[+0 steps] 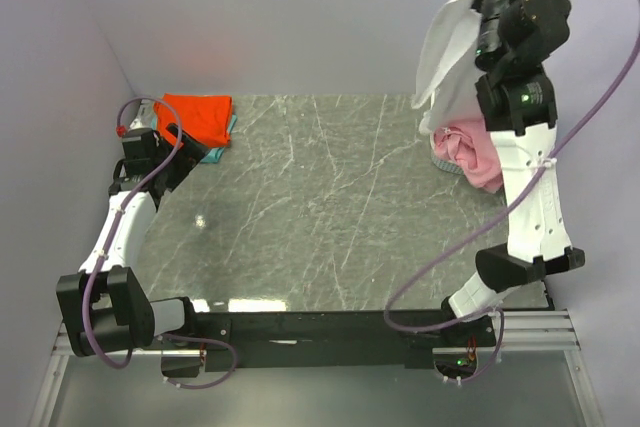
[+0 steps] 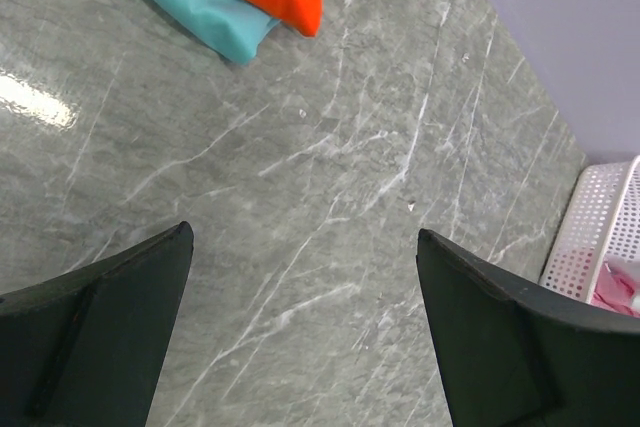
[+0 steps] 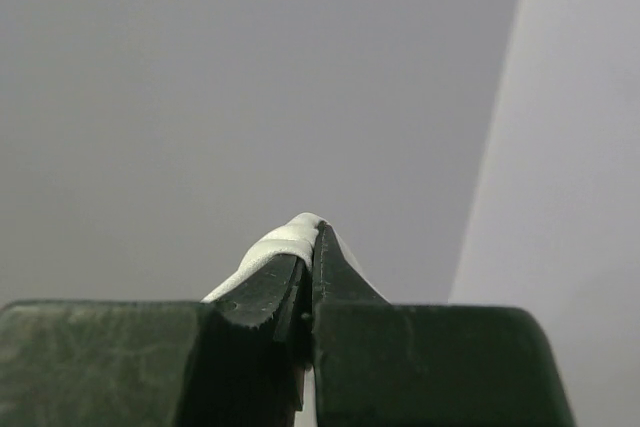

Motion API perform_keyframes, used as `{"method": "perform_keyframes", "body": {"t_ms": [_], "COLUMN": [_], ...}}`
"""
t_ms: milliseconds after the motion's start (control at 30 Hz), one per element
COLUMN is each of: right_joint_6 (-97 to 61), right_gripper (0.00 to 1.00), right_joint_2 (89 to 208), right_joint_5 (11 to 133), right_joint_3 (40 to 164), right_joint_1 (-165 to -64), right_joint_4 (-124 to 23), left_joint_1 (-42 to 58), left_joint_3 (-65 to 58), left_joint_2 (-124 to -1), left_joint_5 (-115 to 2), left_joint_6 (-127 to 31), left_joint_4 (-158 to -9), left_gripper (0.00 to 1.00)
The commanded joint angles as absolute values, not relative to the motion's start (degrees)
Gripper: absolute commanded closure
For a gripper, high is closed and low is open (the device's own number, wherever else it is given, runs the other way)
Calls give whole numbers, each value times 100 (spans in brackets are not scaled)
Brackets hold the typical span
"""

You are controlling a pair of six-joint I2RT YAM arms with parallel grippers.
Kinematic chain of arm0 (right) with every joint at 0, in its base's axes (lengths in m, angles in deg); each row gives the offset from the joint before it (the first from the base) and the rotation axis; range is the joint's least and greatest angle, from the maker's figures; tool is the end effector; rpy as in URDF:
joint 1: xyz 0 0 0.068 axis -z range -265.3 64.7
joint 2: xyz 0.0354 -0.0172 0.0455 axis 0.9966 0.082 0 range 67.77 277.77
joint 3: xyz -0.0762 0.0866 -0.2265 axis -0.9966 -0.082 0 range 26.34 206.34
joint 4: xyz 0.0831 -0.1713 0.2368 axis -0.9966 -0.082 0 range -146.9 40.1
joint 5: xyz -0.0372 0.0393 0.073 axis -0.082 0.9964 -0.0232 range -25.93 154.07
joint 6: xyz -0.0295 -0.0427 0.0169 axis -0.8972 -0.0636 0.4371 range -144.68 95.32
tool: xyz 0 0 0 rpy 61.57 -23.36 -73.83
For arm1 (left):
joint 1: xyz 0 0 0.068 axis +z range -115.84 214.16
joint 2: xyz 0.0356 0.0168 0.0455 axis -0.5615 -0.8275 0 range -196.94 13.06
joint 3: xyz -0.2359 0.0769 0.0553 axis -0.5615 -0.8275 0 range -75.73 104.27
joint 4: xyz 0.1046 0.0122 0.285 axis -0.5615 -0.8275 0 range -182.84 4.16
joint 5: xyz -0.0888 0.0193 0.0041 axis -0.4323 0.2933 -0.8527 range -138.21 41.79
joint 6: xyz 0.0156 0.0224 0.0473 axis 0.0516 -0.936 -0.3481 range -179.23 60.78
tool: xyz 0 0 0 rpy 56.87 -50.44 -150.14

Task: Fold and stack the t-shirts
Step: Move the tshirt to the center of the board

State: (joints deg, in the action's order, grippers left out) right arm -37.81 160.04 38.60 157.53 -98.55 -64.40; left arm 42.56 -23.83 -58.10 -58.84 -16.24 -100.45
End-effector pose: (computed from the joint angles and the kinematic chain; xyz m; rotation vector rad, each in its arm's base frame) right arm 0.3101 0.0568 0.6310 0.1276 1.1851 -0.2524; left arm 0.3232 0.0409 0.2449 -0.8553 2.0291 -0.5438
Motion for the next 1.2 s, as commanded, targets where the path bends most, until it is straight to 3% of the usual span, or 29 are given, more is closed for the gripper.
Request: {"method": "perform_keyframes", "body": {"t_ms": [0, 267, 467, 700, 967, 1167], "right_joint_6": [-4374, -4561, -4122, -2664, -588, -421], "right_gripper": [100, 100, 100, 100, 100, 100], "right_joint_2": [15821, 16111, 16068, 15286, 14643, 14933], "right_joint_5": [3833, 3797, 3463, 3111, 4587, 4694], "right_joint_3": [15817, 15984, 15678, 13088, 9634, 8901], "right_joint_1": [-10628, -12157, -12695, -12608, -11441, -11289], "right_joint_4": [-6070, -6255, -6360, -6509, -6422, -6686], "left_joint_1": [4268, 4268, 4268, 4260, 3865, 2933], "left_joint_3": [-2194, -2317, -2475, -2739, -2924, -2731], "left_joint_2": [-5638, -5427, -5137, -4890, -5391, -6251], "left_joint_5": [-6130, -6280, -6307, -6429, -6658, -6508], "left_joint_6": [-1563, -1528, -1475, -1317, -1326, -1300], "left_joint_4": [-9840, -9937, -10104, -10228, -10166, -10017], "left_gripper": [1, 1, 1, 0, 1, 1]}}
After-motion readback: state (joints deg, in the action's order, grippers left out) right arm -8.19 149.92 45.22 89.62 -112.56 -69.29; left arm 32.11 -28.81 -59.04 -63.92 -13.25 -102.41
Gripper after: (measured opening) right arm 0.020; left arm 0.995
